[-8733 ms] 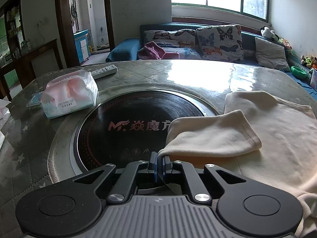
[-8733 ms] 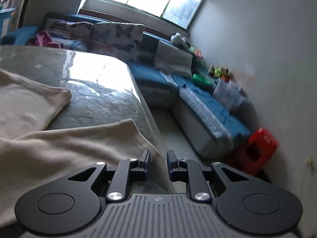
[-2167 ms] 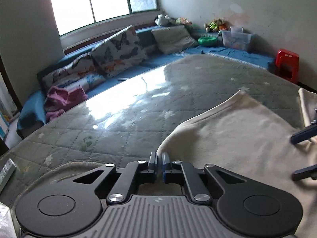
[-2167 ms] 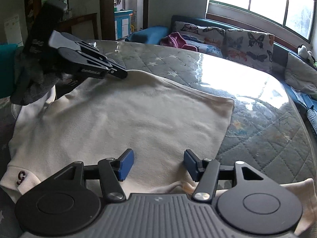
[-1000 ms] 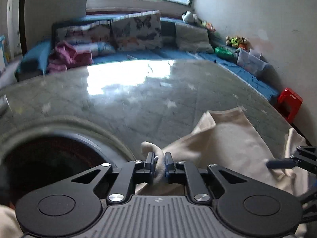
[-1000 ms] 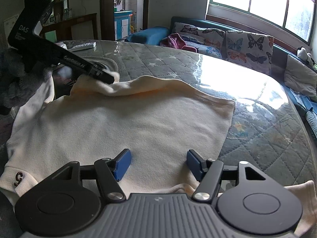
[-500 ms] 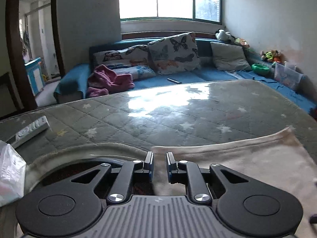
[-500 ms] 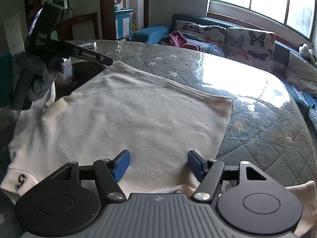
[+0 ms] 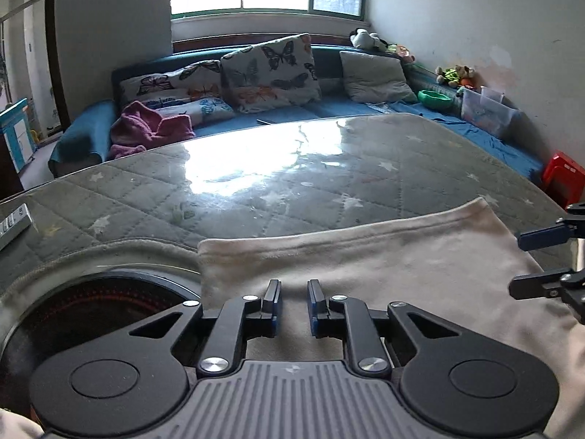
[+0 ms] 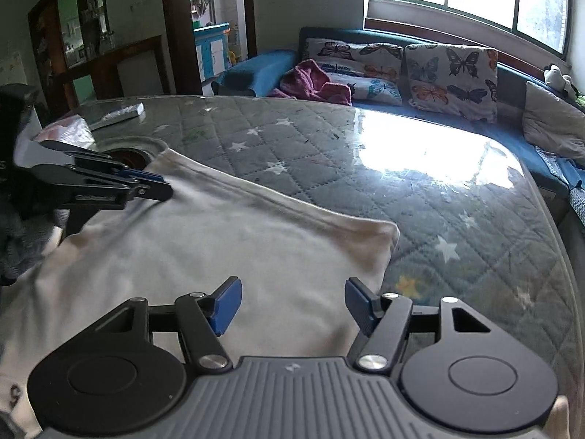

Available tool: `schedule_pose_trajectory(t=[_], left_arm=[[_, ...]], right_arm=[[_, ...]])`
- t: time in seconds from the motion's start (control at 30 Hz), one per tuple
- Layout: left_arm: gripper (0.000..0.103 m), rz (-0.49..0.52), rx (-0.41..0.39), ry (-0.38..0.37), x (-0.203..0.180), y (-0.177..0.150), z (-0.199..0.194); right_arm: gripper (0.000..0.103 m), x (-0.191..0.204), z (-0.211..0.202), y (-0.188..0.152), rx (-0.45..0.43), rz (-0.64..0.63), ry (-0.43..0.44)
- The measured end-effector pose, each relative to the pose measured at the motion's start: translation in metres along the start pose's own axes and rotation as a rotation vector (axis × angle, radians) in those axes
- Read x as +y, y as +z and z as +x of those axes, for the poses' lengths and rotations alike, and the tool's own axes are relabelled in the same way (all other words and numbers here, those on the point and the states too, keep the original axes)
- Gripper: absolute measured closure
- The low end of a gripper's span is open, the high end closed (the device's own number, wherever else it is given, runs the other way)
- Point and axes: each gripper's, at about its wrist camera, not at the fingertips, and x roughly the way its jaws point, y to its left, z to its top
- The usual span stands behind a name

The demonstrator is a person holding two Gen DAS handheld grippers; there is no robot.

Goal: Fold clothes
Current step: 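Grasp the sweatshirt hem edge with the left gripper, then lift the sweatshirt side edge with the left gripper and fold it inward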

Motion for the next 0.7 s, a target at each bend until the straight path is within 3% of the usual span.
schedule_pose_trajectory(t=[0.13,0.3,0.43,0.7], left_arm=[[0.082,-0.016,0.0,0.025,0.005,0.001,-0.001],[0.076,-0.014,-0.022,0.041,0.01,-0.008,-0.023],[0.067,-0.025,-0.04,0.066,0.013,-0.021,-0.049],[0.065,-0.083,-0.07,0.133,0.017,-0.069,-0.108]], right_arm=[[0.039,-0.007,0.021,0.005,0.02,0.002,-0.014],[0.04,0.001,0.013,0.005,0.009,-0.023,-0.021],[0.04,0.023,-0.008,-0.005,0.0,-0.077,0.002],[0.039,0.09,-0.048,-0.042,-0.01,-0.185,0.117]])
